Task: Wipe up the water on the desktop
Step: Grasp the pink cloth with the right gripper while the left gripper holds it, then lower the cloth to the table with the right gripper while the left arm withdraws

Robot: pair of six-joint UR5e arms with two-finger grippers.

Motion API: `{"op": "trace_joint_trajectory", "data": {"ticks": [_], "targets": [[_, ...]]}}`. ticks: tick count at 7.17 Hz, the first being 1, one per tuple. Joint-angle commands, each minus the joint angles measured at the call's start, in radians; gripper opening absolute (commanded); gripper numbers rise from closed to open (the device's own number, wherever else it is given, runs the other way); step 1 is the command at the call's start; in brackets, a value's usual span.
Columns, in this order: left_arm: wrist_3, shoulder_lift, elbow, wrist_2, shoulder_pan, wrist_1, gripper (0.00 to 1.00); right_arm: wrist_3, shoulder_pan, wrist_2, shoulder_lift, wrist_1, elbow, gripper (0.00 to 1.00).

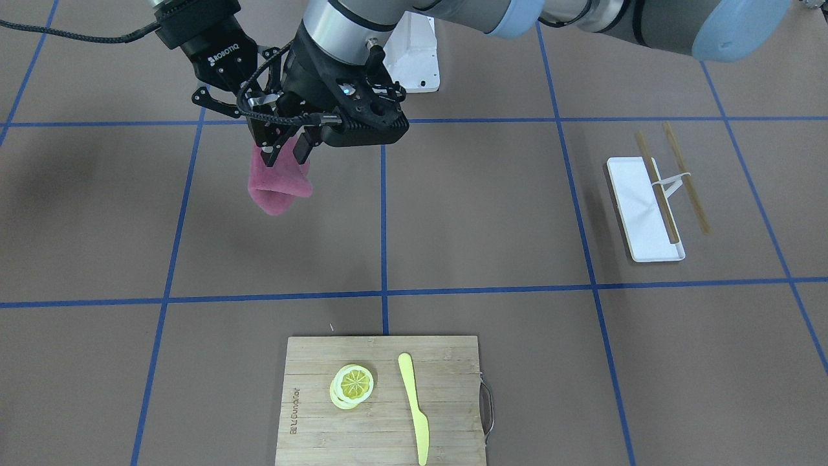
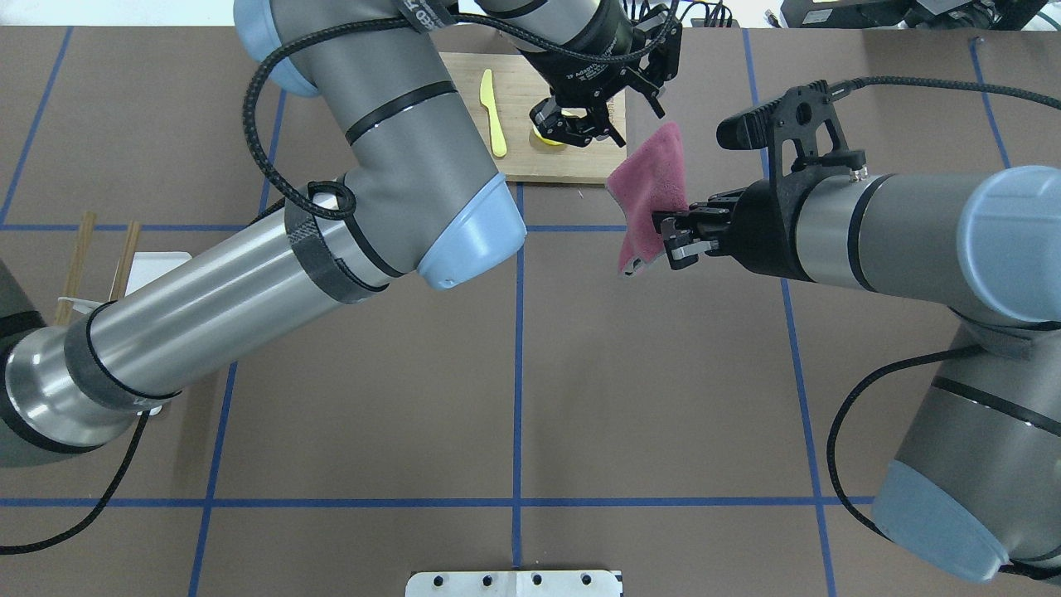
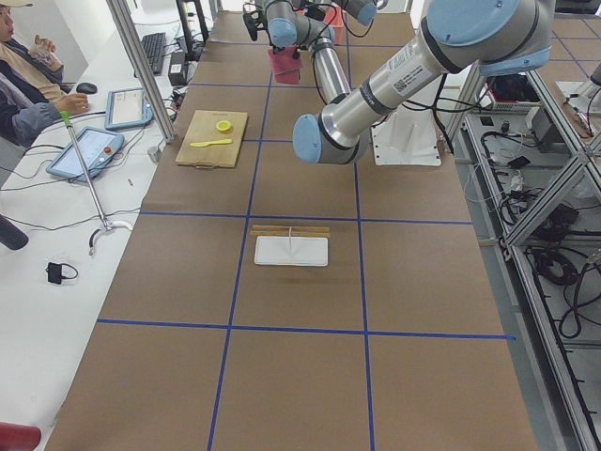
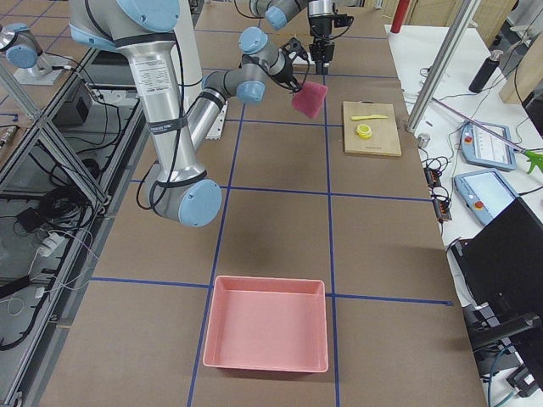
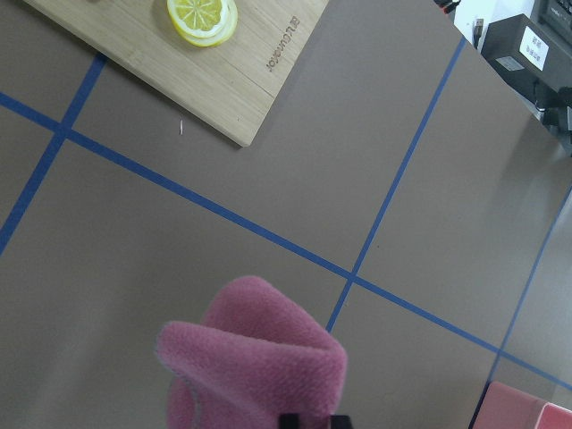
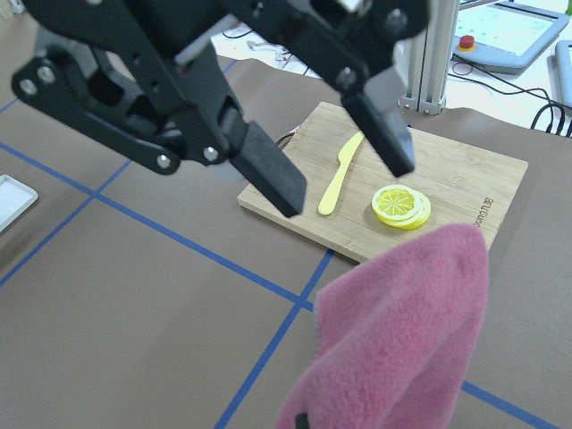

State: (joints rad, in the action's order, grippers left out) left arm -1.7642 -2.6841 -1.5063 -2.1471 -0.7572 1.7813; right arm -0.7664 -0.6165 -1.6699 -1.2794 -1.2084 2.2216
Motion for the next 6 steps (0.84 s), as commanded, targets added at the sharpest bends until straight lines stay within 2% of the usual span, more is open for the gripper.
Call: {"op": "trace_joint_trajectory", "data": {"ticks": [1, 3, 4, 5, 6], "targets": [[0.018, 0.080, -0.053, -0.156, -0.116, 0.003, 0.98, -0.001, -0.002, -0.001, -0.084, 0.000, 0.068, 0.00], [0.154, 0.357, -0.306, -0.169, -0.199, -0.006, 0.98, -0.013, -0.040, 0.002, -0.222, -0.002, 0.110, 0.00], [0.188, 0.433, -0.357, -0.180, -0.252, -0.008, 0.98, -0.027, -0.104, -0.017, -0.321, -0.016, 0.118, 0.00], [0.222, 0.470, -0.368, -0.197, -0.301, -0.010, 0.98, -0.015, -0.220, -0.092, -0.434, -0.014, 0.077, 0.00], [0.273, 0.512, -0.377, -0.197, -0.329, -0.010, 0.98, -0.007, -0.341, -0.223, -0.468, -0.011, -0.003, 0.00]]}}
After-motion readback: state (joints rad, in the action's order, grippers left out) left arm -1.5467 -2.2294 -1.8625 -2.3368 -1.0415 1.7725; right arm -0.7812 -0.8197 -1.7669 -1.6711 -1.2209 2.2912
